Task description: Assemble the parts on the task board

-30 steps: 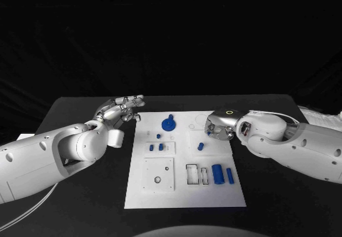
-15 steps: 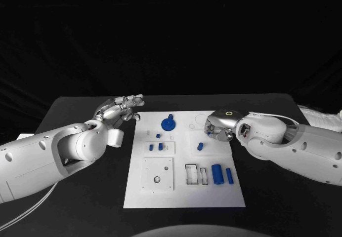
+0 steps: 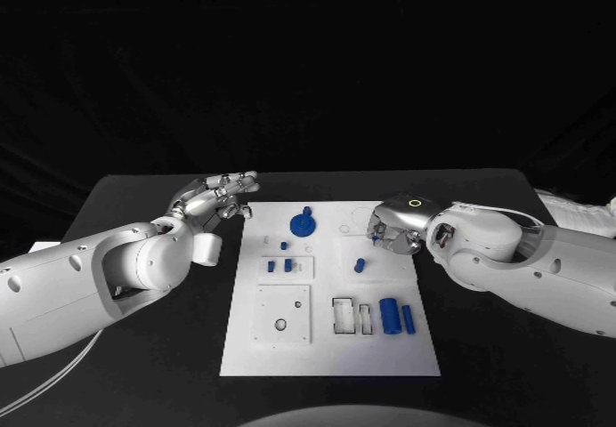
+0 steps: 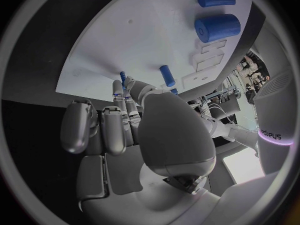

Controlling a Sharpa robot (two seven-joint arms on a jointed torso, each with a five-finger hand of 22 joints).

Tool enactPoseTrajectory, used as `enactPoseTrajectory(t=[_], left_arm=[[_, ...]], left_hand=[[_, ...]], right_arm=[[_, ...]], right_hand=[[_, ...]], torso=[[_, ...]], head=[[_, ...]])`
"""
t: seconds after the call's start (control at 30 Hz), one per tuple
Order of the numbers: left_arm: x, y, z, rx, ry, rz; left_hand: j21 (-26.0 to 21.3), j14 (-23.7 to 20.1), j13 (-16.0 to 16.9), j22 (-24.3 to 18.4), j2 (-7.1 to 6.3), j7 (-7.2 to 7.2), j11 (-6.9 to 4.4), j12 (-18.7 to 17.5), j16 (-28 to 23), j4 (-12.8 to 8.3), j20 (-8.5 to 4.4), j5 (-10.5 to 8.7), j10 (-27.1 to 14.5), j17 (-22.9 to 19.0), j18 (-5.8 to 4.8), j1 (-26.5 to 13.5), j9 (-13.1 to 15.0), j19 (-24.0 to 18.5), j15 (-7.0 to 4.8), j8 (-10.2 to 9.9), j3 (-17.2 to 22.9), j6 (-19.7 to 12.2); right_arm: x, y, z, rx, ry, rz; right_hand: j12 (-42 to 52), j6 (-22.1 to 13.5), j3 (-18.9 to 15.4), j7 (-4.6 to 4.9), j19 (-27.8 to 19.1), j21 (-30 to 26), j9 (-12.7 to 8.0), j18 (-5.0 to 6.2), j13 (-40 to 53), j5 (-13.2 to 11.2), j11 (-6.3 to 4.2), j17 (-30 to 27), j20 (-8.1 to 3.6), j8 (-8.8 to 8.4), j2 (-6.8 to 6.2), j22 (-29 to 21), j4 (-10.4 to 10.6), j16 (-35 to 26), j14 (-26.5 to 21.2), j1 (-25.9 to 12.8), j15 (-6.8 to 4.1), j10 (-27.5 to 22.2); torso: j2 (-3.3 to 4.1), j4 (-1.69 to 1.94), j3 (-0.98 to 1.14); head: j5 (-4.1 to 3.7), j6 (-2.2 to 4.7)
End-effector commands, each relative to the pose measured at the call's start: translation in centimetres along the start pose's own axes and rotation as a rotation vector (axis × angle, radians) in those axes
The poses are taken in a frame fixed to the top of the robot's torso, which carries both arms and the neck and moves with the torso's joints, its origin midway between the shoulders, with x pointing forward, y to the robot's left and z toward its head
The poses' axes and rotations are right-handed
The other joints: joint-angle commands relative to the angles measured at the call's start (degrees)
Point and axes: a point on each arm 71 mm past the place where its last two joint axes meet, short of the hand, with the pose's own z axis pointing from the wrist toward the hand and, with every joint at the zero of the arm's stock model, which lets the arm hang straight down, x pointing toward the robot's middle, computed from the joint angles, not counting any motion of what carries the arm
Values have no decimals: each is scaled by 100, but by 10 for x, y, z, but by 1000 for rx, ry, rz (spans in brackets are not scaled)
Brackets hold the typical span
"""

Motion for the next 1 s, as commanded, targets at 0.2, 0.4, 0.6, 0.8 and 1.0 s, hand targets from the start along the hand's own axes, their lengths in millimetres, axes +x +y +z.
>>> enactPoseTrajectory(t=[0.2,0.4,0.6,0.8,1.0], left_arm=[[1,0,1,-1,14,-6],[1,0,1,-1,15,-7],[2,1,2,-1,18,-8],[3,1,3,-2,23,-10],[5,2,3,-2,27,-12]], left_hand=[[-34,-50,6,-9,49,39,8,32,-45,-24,11,39,-50,-21,99,-5,-8,-44,-6,2,-28,-11],[-34,-50,6,-9,49,39,8,32,-45,-24,11,39,-50,-21,99,-5,-8,-44,-6,2,-28,-11],[-37,-56,7,-11,50,41,10,37,-48,-27,13,39,-59,-29,98,-6,-9,-47,-4,-1,-31,-18],[-37,-56,7,-11,50,41,10,37,-48,-27,13,39,-59,-29,98,-6,-9,-47,-4,-1,-31,-18],[-37,-56,7,-11,50,41,10,37,-48,-27,13,39,-59,-29,98,-6,-9,-47,-4,-1,-31,-18]], right_arm=[[-14,6,-9,-10,-48,24],[-29,26,-15,-67,-95,48],[-40,58,-17,-157,-127,78],[-36,91,-14,-248,-131,109],[-15,111,-6,-299,-98,142]], right_hand=[[-34,22,31,13,39,19,3,60,-5,-19,21,-2,-8,29,8,2,-3,34,304,-64,-42,21],[-37,25,39,11,45,28,5,58,-5,-16,17,1,-11,29,5,16,-12,37,305,-63,-47,24],[-41,28,53,10,50,35,6,57,-5,-12,14,9,-15,27,3,27,-26,42,306,-58,-52,29],[-50,24,77,14,52,37,7,57,-7,-5,14,11,-21,20,5,27,-45,45,306,-51,-57,27],[-60,16,102,23,49,32,7,59,-9,5,19,9,-26,10,7,18,-67,46,305,-48,-57,20]], torso=[[3,0,-1],[2,6,3],[1,8,-4],[0,11,-10],[9,-2,-9]], head=[[35,-17],[88,-19],[195,-14],[356,-35],[615,-96]])
